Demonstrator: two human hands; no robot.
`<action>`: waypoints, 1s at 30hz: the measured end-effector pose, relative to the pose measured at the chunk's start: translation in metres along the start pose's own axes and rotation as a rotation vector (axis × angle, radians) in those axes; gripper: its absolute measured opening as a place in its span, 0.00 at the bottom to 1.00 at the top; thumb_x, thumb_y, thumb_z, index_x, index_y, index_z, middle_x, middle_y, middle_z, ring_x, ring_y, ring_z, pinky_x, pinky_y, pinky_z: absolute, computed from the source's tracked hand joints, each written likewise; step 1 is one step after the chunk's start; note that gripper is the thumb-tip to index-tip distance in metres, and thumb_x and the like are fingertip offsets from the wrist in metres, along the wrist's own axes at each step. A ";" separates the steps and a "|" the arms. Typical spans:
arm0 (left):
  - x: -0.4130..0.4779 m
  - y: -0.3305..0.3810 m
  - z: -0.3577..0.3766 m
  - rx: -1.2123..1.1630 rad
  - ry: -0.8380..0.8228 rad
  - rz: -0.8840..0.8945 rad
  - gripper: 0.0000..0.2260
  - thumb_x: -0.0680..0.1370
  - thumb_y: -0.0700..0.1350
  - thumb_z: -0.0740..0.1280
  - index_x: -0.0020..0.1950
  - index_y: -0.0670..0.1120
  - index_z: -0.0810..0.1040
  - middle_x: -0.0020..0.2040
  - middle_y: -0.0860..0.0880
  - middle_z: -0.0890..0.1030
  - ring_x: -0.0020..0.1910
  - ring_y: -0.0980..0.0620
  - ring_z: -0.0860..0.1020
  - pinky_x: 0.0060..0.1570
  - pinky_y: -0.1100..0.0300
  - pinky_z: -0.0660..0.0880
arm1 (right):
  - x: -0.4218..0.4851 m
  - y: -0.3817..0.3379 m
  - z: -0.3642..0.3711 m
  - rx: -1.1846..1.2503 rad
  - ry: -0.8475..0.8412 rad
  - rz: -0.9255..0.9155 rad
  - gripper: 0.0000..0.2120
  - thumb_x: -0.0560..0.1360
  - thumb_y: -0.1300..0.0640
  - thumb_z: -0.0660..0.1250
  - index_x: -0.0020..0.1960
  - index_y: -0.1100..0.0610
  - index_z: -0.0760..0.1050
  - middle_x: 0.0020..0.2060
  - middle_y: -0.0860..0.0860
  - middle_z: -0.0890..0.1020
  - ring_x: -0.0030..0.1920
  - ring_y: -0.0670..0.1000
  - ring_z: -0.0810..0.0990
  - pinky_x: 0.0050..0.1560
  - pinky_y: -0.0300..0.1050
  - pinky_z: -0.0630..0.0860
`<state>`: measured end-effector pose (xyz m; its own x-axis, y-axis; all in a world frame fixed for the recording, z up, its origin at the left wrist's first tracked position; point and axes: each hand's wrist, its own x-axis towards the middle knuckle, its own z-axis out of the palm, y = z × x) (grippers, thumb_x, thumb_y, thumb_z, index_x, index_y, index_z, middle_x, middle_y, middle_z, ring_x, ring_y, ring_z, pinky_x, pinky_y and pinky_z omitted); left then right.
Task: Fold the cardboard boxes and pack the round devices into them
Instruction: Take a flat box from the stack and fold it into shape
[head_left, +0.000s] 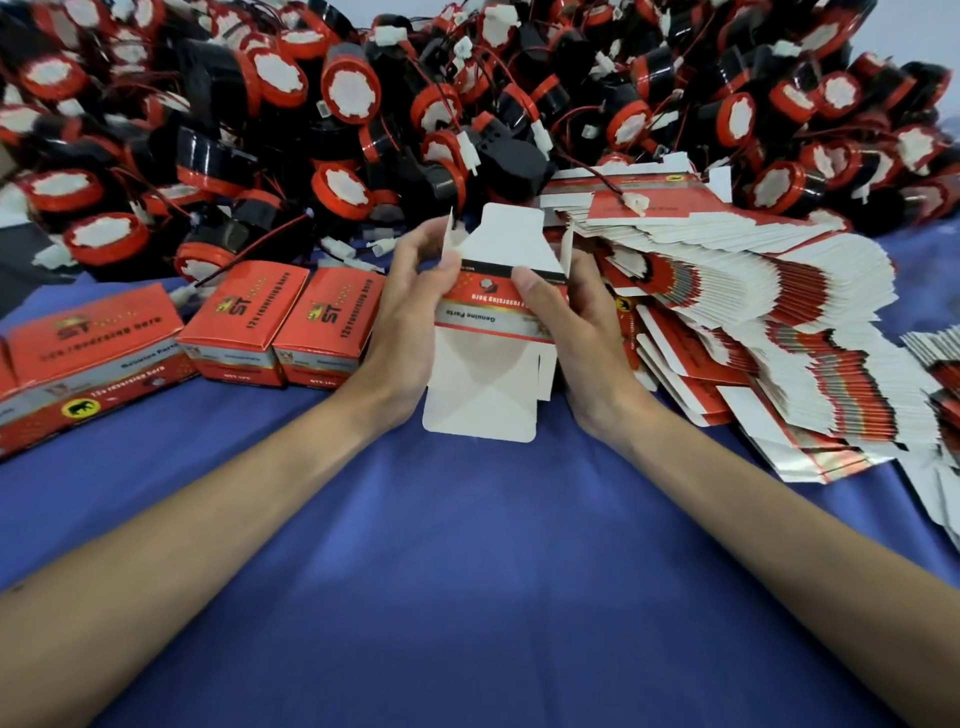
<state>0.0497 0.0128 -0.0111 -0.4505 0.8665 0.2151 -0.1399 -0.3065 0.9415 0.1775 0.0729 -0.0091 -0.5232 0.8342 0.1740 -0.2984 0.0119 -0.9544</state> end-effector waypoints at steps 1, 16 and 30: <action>0.001 0.000 0.000 0.014 0.001 0.000 0.09 0.82 0.42 0.58 0.60 0.52 0.71 0.48 0.54 0.82 0.45 0.57 0.82 0.43 0.63 0.78 | 0.000 0.000 0.000 0.016 0.020 0.014 0.09 0.77 0.58 0.68 0.56 0.54 0.71 0.45 0.47 0.84 0.46 0.47 0.84 0.44 0.42 0.80; -0.004 0.003 0.000 0.035 0.058 0.065 0.13 0.73 0.46 0.67 0.56 0.52 0.69 0.54 0.47 0.75 0.50 0.53 0.79 0.43 0.62 0.77 | -0.003 -0.003 0.002 -0.064 -0.006 -0.014 0.10 0.72 0.55 0.69 0.52 0.51 0.74 0.47 0.48 0.83 0.48 0.49 0.84 0.45 0.42 0.80; -0.002 0.003 -0.001 0.078 -0.015 -0.007 0.10 0.82 0.45 0.60 0.54 0.44 0.80 0.43 0.49 0.85 0.43 0.51 0.83 0.41 0.61 0.78 | -0.001 0.001 0.000 -0.081 0.005 -0.082 0.27 0.78 0.55 0.64 0.75 0.52 0.61 0.48 0.40 0.83 0.51 0.44 0.83 0.46 0.38 0.78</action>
<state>0.0491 0.0097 -0.0094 -0.4366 0.8743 0.2120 -0.0734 -0.2695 0.9602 0.1776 0.0717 -0.0099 -0.4953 0.8316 0.2512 -0.2740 0.1248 -0.9536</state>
